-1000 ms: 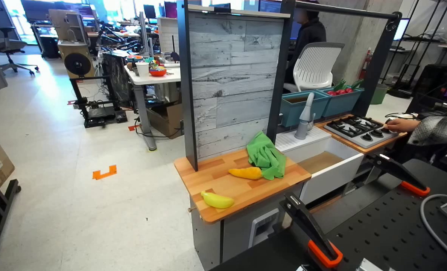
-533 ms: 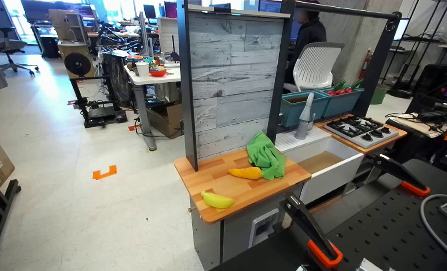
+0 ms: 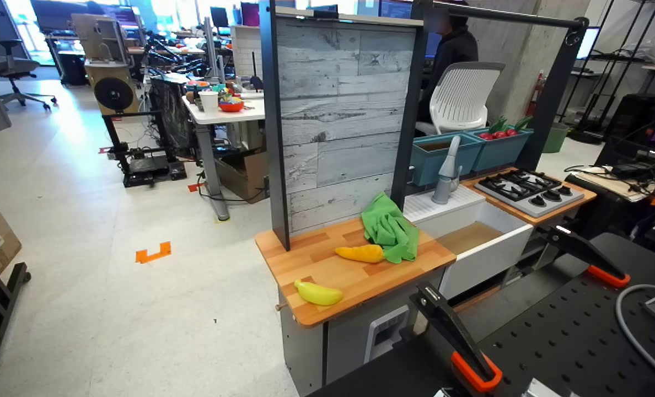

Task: Push the faucet to the left.

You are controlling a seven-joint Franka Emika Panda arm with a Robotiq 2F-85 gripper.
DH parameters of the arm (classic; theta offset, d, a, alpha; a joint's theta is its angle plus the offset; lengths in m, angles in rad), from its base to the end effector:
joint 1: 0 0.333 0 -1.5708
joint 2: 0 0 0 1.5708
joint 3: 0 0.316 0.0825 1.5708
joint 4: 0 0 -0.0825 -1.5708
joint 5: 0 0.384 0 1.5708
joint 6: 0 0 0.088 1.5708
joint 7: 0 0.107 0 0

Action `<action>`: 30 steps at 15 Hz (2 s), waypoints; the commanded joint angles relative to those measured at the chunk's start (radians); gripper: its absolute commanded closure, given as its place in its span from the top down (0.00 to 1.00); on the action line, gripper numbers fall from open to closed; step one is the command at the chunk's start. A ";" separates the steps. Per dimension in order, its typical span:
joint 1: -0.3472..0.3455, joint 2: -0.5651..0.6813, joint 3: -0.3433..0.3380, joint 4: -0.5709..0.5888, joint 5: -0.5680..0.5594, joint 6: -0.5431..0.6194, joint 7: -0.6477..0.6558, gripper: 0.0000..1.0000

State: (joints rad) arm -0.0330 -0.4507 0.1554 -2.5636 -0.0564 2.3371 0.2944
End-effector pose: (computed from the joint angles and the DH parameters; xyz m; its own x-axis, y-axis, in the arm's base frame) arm 0.4152 0.0509 0.4390 0.9619 -0.1347 0.2379 -0.1503 -0.9875 0.0484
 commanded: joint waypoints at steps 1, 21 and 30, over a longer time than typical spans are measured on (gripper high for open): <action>0.009 0.000 -0.009 0.002 -0.005 -0.003 0.003 1.00; 0.001 0.118 -0.016 0.083 0.024 0.028 0.039 1.00; -0.017 0.500 -0.103 0.382 0.022 0.055 0.077 1.00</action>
State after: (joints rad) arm -0.0489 -0.0871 0.0929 -2.3023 -0.0496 2.3782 0.3781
